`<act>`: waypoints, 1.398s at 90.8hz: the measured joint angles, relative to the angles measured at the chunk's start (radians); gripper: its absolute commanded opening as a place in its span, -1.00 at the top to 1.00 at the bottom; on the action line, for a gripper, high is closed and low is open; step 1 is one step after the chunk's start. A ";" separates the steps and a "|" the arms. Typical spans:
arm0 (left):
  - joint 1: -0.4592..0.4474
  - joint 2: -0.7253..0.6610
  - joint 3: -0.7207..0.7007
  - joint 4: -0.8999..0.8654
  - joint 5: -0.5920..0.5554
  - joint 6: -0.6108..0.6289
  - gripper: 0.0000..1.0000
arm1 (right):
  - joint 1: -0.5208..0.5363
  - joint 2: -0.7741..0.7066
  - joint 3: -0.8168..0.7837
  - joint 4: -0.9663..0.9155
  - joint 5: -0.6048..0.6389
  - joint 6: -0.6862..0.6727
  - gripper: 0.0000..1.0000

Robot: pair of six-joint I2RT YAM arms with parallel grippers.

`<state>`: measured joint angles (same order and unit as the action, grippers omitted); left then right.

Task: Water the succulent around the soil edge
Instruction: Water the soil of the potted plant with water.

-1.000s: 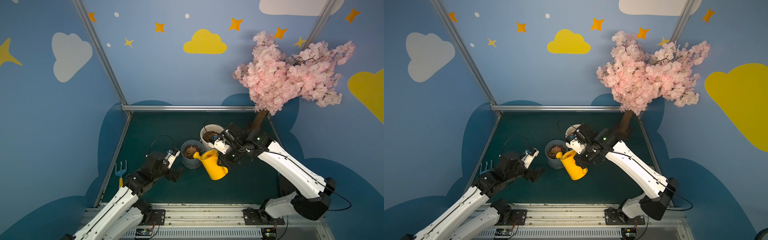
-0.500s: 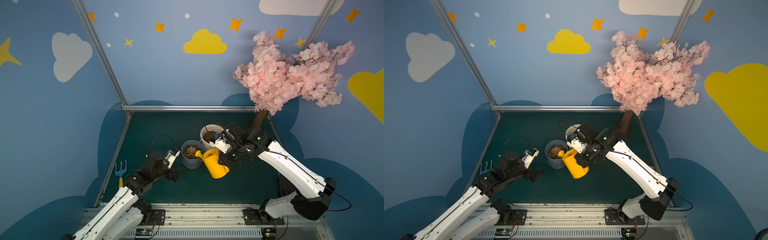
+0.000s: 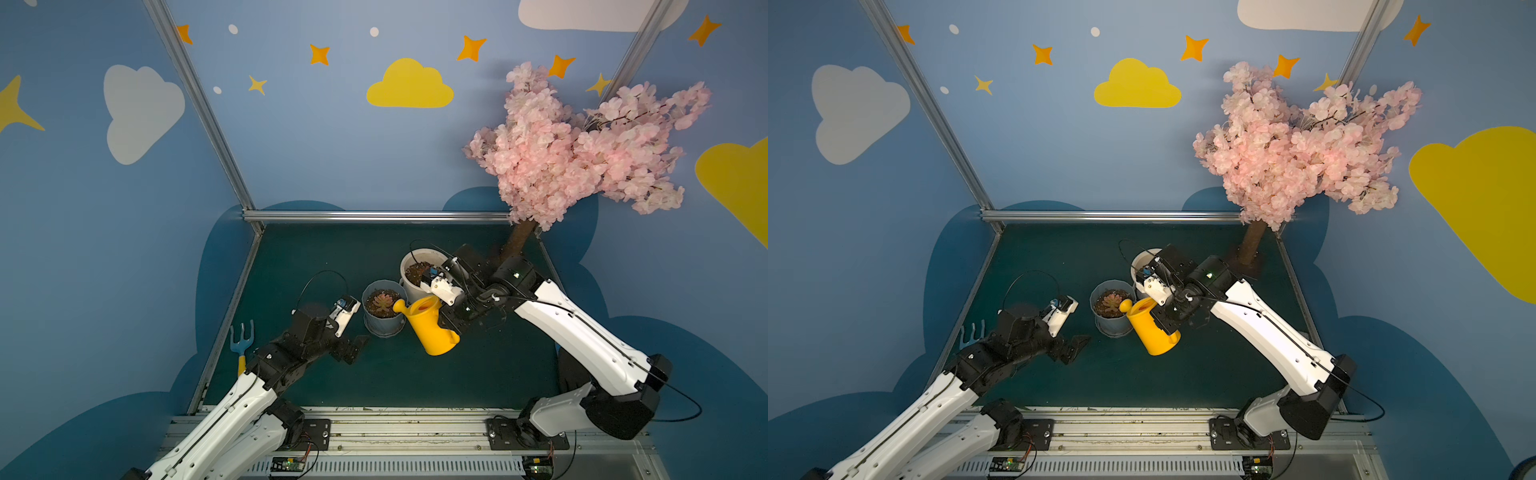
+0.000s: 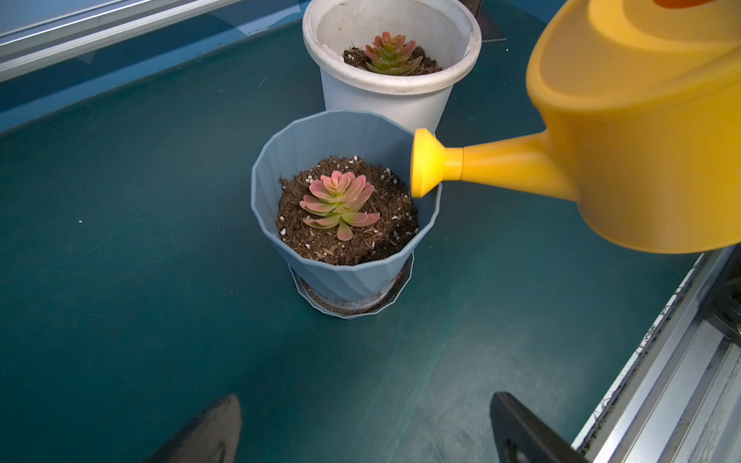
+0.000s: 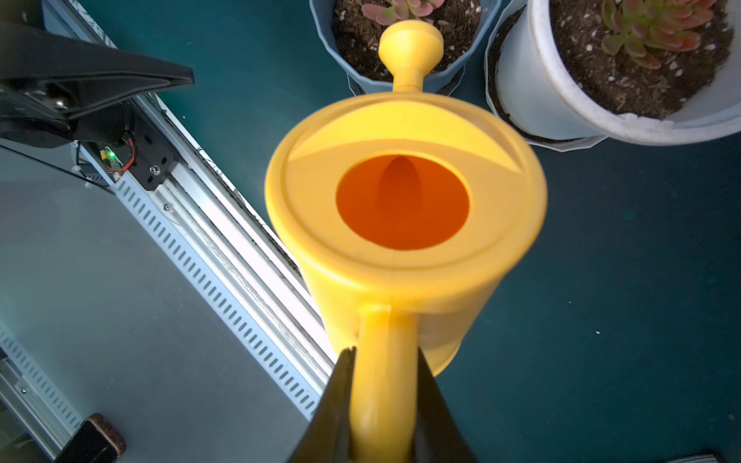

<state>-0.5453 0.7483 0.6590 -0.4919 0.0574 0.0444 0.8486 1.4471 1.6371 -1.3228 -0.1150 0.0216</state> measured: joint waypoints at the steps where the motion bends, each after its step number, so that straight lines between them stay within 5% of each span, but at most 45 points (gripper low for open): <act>1: 0.000 0.000 0.000 0.000 0.000 0.000 -1.00 | -0.001 0.001 0.000 0.000 0.001 0.000 1.00; 127: 0.000 -0.012 0.000 0.002 0.042 0.000 -1.00 | -0.021 0.138 0.152 -0.031 0.051 -0.001 1.00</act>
<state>-0.5453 0.7364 0.6590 -0.4904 0.0998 0.0441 0.8280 1.5856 1.7893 -1.3540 -0.0639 0.0208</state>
